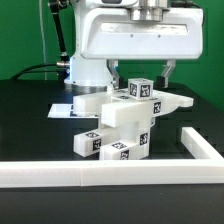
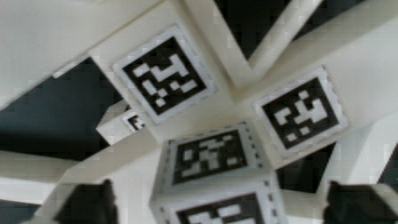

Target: Assemble chair

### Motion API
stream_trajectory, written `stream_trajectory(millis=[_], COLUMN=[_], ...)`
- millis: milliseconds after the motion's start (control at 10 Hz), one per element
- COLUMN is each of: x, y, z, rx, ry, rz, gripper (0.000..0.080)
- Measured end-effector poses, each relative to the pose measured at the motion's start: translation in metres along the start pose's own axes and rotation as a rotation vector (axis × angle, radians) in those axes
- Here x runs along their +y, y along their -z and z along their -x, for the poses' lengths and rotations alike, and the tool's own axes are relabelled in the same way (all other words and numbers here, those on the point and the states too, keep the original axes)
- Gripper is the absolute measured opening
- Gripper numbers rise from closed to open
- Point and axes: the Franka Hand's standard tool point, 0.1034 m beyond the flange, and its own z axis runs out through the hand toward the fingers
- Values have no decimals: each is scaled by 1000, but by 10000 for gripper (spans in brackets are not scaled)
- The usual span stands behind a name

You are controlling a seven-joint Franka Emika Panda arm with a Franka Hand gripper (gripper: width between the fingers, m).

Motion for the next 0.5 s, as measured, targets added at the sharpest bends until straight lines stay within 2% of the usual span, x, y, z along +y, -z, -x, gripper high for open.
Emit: stream_trajectory(millis=[100, 200, 300, 500], x=[0, 0, 0, 0], y=[0, 0, 0, 0], z=[0, 0, 0, 0], rx=[0, 0, 0, 0], ry=[-16, -16, -25, -50], rz=[0, 0, 0, 0], gripper=[391, 391, 287, 287])
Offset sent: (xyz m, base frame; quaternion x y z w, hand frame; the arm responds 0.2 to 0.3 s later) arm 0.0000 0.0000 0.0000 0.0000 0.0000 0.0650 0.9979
